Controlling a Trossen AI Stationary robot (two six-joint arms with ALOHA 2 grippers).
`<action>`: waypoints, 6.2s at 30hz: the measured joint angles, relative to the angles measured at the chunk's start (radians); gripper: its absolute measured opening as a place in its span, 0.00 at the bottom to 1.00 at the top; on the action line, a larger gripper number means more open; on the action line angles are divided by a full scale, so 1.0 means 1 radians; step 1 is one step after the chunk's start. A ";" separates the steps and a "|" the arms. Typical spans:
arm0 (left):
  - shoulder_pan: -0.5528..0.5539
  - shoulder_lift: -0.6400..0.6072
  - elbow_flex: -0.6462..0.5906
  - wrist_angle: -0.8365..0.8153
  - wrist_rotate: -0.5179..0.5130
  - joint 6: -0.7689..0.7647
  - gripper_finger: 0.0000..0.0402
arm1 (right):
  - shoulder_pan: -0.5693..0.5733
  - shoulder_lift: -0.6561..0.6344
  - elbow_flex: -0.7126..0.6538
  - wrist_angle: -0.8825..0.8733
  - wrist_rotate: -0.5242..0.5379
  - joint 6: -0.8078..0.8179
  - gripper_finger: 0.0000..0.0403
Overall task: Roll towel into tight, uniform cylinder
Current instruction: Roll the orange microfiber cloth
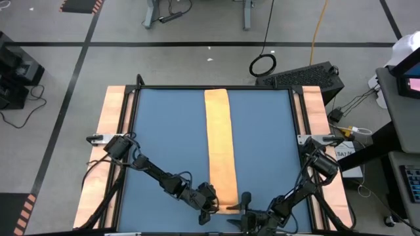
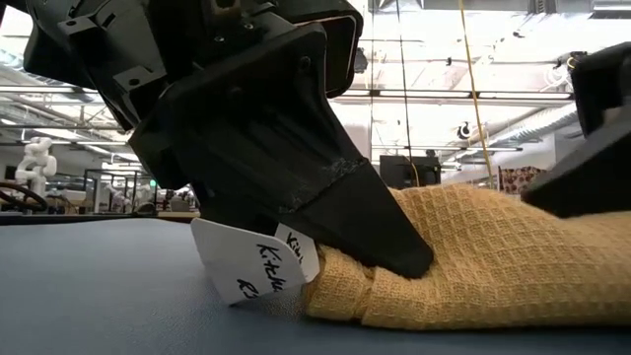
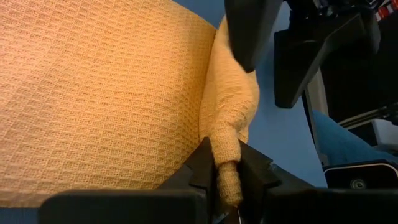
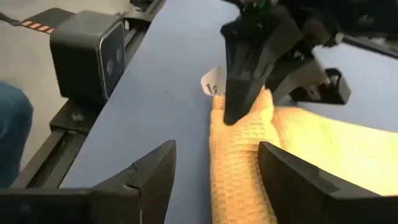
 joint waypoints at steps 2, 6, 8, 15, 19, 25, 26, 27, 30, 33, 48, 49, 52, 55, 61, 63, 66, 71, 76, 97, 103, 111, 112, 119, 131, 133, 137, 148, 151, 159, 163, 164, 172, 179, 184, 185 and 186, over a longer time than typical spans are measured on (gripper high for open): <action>0.000 0.000 0.000 0.000 0.000 0.000 0.11 | -0.004 0.000 0.000 -0.017 -0.005 0.015 0.54; 0.000 0.000 0.000 0.001 0.000 0.000 0.11 | -0.015 0.000 0.000 -0.050 -0.008 0.051 0.54; -0.001 0.000 0.000 0.002 -0.005 0.002 0.12 | -0.021 0.000 0.000 -0.074 -0.017 0.089 0.54; -0.008 0.001 0.000 0.008 -0.039 0.022 0.27 | -0.031 -0.002 0.001 -0.117 -0.042 0.180 0.54; -0.009 -0.002 0.000 0.009 -0.051 0.024 0.40 | -0.031 -0.002 0.001 -0.132 -0.042 0.221 0.54; -0.019 -0.053 -0.003 -0.013 -0.079 0.112 0.52 | -0.032 -0.003 0.002 -0.152 -0.044 0.272 0.54; -0.025 -0.068 -0.002 -0.012 -0.085 0.138 0.53 | -0.032 -0.003 0.002 -0.154 -0.049 0.278 0.54; -0.032 -0.084 -0.002 -0.021 -0.098 0.164 0.54 | -0.034 -0.004 0.002 -0.156 -0.055 0.283 0.54; -0.058 -0.124 -0.001 -0.049 -0.170 0.237 0.54 | -0.035 -0.004 0.002 -0.166 -0.068 0.308 0.54; -0.092 -0.139 -0.001 -0.064 -0.278 0.324 0.54 | -0.037 -0.005 0.002 -0.168 -0.075 0.315 0.54; -0.205 -0.061 0.000 0.010 -0.527 0.554 0.54 | -0.057 -0.003 0.001 -0.160 -0.095 0.334 0.54; -0.205 -0.055 0.000 0.020 -0.529 0.552 0.54 | -0.057 -0.003 0.001 -0.160 -0.095 0.339 0.54; -0.199 -0.037 0.000 0.040 -0.530 0.561 0.54 | -0.060 -0.003 0.001 -0.160 -0.095 0.358 0.54; -0.193 -0.022 0.000 0.059 -0.530 0.616 0.54 | -0.062 -0.002 0.000 -0.155 -0.098 0.358 0.54; -0.165 -0.019 0.000 0.086 -0.502 0.731 0.54 | -0.067 -0.002 0.000 -0.141 -0.115 0.317 0.54; -0.153 -0.019 0.000 0.085 -0.478 0.760 0.54 | -0.068 -0.002 -0.001 -0.137 -0.118 0.304 0.54; -0.130 -0.017 0.001 0.047 -0.427 0.746 0.54 | -0.071 -0.002 0.000 -0.136 -0.122 0.290 0.54; -0.113 -0.007 0.000 0.022 -0.350 0.681 0.54 | -0.073 -0.002 0.000 -0.134 -0.123 0.285 0.54; -0.112 -0.002 0.001 0.013 -0.344 0.632 0.54 | -0.074 -0.002 0.000 -0.132 -0.123 0.281 0.54; -0.102 -0.002 -0.002 -0.048 -0.356 0.492 0.38 | -0.075 -0.001 0.000 -0.124 -0.117 0.290 0.54; -0.105 -0.004 -0.002 -0.055 -0.328 0.488 0.12 | -0.076 -0.028 -0.002 -0.135 -0.106 0.216 0.61; -0.107 -0.006 -0.001 -0.075 -0.320 0.331 0.07 | -0.007 -0.124 -0.002 -0.148 -0.027 -0.038 0.79; -0.108 -0.006 -0.001 -0.076 -0.315 0.308 0.08 | 0.006 -0.129 -0.002 -0.150 -0.015 -0.070 0.80; -0.108 -0.008 -0.001 -0.064 -0.246 0.187 0.08 | 0.045 -0.103 -0.001 -0.214 -0.019 -0.066 0.79; -0.104 -0.025 -0.018 -0.046 -0.178 0.045 0.08 | 0.001 -0.029 -0.001 -0.071 -0.039 -0.014 0.68; -0.105 -0.025 -0.034 -0.026 -0.178 0.035 0.08 | -0.010 -0.028 -0.001 -0.070 -0.046 0.012 0.66; -0.104 -0.026 -0.070 0.045 -0.177 0.029 0.08 | -0.035 -0.028 -0.001 -0.072 -0.072 0.069 0.60; -0.113 -0.027 -0.086 0.026 -0.221 0.030 0.13 | -0.099 -0.029 0.000 -0.128 -0.192 0.339 0.34; -0.120 -0.026 -0.086 0.022 -0.236 0.032 0.20 | -0.098 -0.029 0.001 -0.128 -0.191 0.371 0.28; -0.165 -0.045 -0.087 -0.018 -0.322 0.103 0.49 | -0.101 -0.031 0.002 -0.137 -0.225 0.505 0.13; -0.188 -0.084 -0.093 -0.120 -0.435 0.149 0.60 | -0.109 -0.033 0.002 -0.137 -0.260 0.545 0.09; -0.198 -0.091 -0.093 -0.118 -0.468 0.180 0.62 | -0.110 -0.033 0.002 -0.137 -0.263 0.555 0.09; -0.292 -0.110 -0.085 0.105 -0.663 0.551 0.67 | -0.110 -0.033 0.002 -0.139 -0.265 0.576 0.09; -0.296 -0.034 -0.084 0.177 -0.652 0.657 0.67 | -0.125 -0.032 0.002 -0.138 -0.278 0.592 0.09; -0.293 0.019 -0.070 0.228 -0.594 0.768 0.67 | -0.125 -0.032 0.001 -0.133 -0.279 0.593 0.09; -0.291 0.028 -0.065 0.230 -0.594 0.781 0.67 | -0.126 -0.032 0.001 -0.133 -0.280 0.593 0.09; -0.289 0.035 -0.062 0.233 -0.593 0.788 0.67 | -0.126 -0.032 0.001 -0.133 -0.279 0.593 0.09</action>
